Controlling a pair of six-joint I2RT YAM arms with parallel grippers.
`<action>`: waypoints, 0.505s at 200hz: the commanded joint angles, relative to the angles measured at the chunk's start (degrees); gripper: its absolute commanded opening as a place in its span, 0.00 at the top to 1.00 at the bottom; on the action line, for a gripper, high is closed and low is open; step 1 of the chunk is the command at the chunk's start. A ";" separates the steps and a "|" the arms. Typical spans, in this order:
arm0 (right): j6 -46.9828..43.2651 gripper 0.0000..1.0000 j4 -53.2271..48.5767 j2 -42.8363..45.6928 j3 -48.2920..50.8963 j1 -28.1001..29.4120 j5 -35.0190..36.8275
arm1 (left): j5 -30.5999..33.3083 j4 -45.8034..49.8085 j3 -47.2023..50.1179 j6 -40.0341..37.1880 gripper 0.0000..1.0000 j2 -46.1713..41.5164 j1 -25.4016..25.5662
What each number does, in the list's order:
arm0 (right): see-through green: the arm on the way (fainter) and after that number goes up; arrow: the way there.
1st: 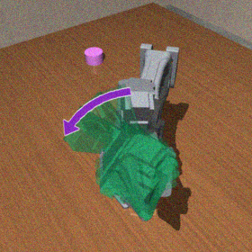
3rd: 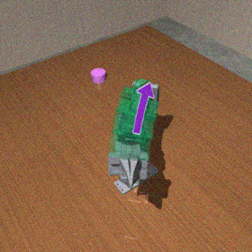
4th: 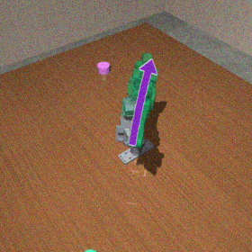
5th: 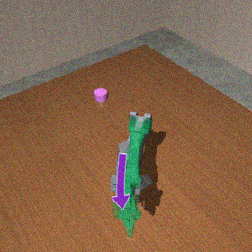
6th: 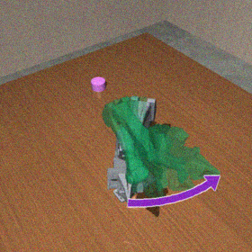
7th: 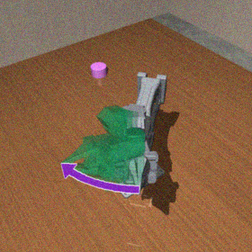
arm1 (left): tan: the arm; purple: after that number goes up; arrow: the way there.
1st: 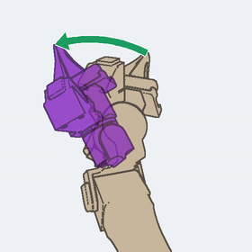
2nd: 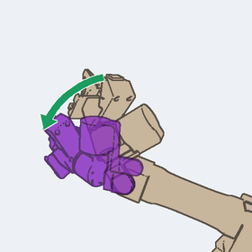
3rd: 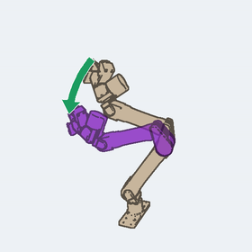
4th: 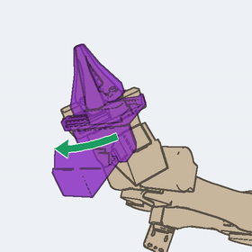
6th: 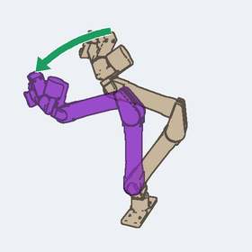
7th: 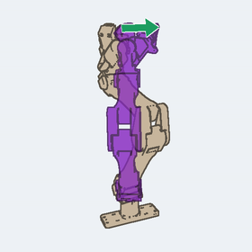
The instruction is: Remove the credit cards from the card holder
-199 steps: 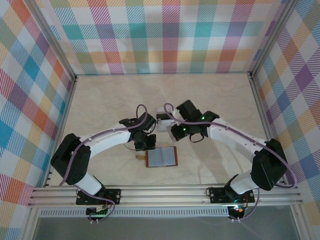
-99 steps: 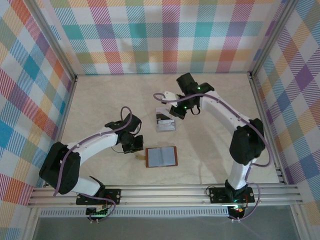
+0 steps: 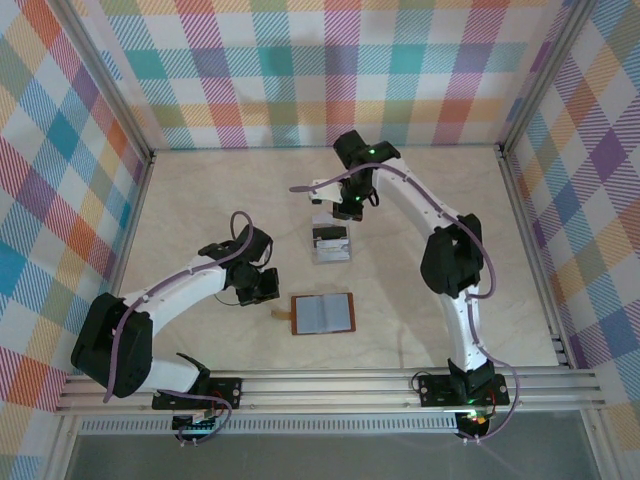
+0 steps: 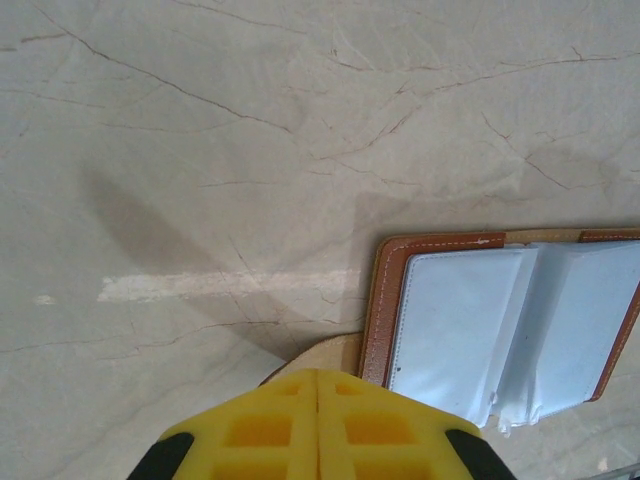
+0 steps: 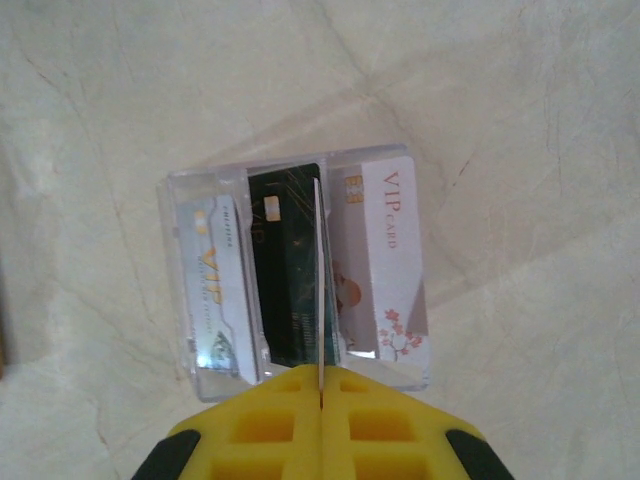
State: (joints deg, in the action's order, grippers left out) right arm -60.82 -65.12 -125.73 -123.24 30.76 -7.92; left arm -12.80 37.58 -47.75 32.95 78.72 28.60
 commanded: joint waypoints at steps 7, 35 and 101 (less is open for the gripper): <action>-4.46 1.00 -4.61 -3.96 -5.76 0.30 2.38 | -0.97 1.62 0.70 -0.79 0.92 -0.46 -0.74; -5.31 1.00 -4.73 -6.90 -9.56 0.61 4.35 | -1.17 1.23 0.80 -0.78 0.92 -0.15 -0.82; -7.37 1.00 -3.97 -9.75 -10.49 2.45 5.10 | -2.40 -0.65 1.69 -0.47 0.92 1.51 -0.83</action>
State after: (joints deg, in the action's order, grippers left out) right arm -65.89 -67.61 -134.34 -131.81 32.10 -2.59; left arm -14.06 37.32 -46.85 32.95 79.44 28.56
